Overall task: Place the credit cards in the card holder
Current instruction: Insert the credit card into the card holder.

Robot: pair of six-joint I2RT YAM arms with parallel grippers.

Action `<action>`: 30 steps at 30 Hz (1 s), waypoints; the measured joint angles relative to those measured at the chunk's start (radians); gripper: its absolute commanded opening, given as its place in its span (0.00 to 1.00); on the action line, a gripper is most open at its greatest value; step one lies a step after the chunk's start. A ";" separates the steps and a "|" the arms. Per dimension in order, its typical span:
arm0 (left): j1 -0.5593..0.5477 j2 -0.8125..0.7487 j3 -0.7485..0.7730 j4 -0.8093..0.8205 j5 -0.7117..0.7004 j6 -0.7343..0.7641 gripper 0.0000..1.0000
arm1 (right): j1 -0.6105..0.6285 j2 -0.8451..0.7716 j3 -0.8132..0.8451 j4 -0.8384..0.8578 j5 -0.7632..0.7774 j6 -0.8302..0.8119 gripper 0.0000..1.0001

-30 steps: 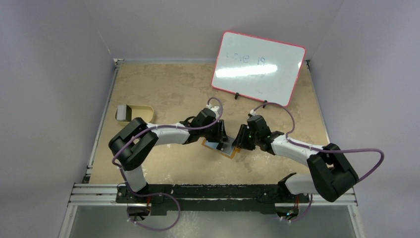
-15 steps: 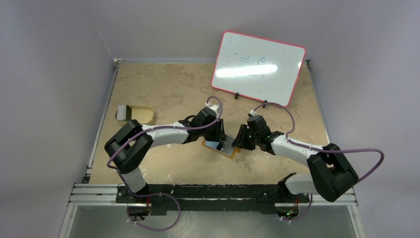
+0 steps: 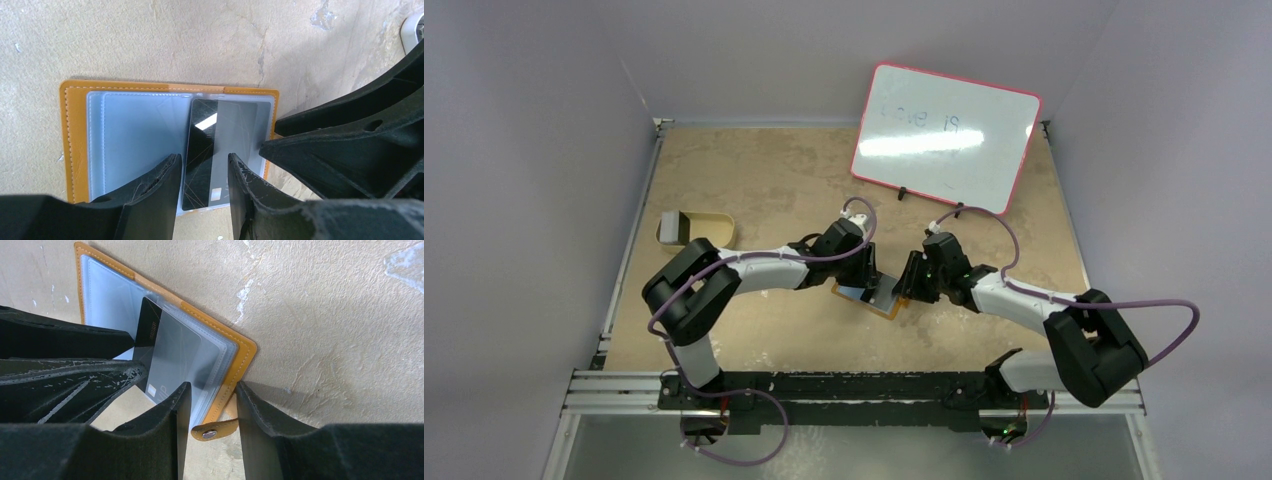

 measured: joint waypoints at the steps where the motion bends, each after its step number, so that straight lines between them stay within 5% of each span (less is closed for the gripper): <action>1: 0.000 0.000 0.000 0.006 0.007 -0.003 0.38 | 0.000 0.000 0.000 0.001 0.000 0.000 0.42; 18: -0.008 0.001 -0.055 0.132 0.076 -0.108 0.35 | 0.000 0.012 -0.004 0.040 0.001 0.000 0.42; 30: -0.002 -0.021 -0.053 0.066 0.034 -0.099 0.37 | 0.000 0.074 0.053 0.035 0.001 -0.032 0.42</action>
